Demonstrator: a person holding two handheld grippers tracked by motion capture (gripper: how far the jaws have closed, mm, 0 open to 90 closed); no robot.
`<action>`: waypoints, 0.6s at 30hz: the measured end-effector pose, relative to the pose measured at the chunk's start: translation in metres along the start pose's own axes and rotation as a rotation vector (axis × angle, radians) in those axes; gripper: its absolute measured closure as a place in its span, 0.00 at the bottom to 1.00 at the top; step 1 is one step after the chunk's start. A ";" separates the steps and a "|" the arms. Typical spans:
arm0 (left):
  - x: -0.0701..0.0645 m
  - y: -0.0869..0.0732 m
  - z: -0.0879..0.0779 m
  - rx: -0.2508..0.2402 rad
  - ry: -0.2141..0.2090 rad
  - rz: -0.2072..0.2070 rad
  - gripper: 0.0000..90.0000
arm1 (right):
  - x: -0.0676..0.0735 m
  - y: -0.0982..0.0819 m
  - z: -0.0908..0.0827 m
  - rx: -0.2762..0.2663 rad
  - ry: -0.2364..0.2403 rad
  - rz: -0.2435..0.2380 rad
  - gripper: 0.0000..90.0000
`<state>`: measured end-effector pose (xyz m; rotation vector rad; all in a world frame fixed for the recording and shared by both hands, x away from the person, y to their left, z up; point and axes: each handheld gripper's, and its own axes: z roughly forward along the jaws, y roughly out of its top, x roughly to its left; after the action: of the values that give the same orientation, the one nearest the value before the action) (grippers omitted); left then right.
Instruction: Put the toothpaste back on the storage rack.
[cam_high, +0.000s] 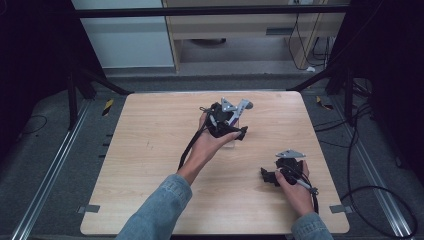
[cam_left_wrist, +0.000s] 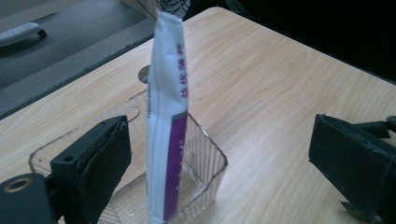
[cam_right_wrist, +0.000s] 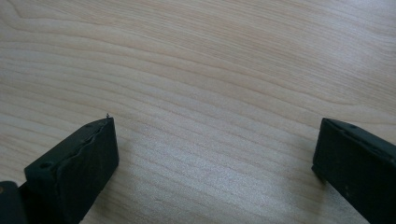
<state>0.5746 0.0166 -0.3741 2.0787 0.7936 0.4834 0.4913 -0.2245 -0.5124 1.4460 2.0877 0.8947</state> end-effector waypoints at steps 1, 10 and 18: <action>-0.002 -0.001 -0.002 0.004 -0.003 0.023 0.06 | 0.000 0.000 0.000 0.000 0.000 -0.001 0.00; -0.009 -0.012 -0.008 0.028 -0.047 0.039 0.05 | 0.000 0.000 0.000 0.000 0.000 0.000 0.00; -0.017 -0.022 -0.021 0.050 -0.036 0.082 0.06 | 0.000 0.000 0.000 0.001 -0.001 -0.001 0.00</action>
<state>0.5424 0.0268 -0.3806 2.1668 0.7080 0.4735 0.4913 -0.2245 -0.5125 1.4456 2.0885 0.8928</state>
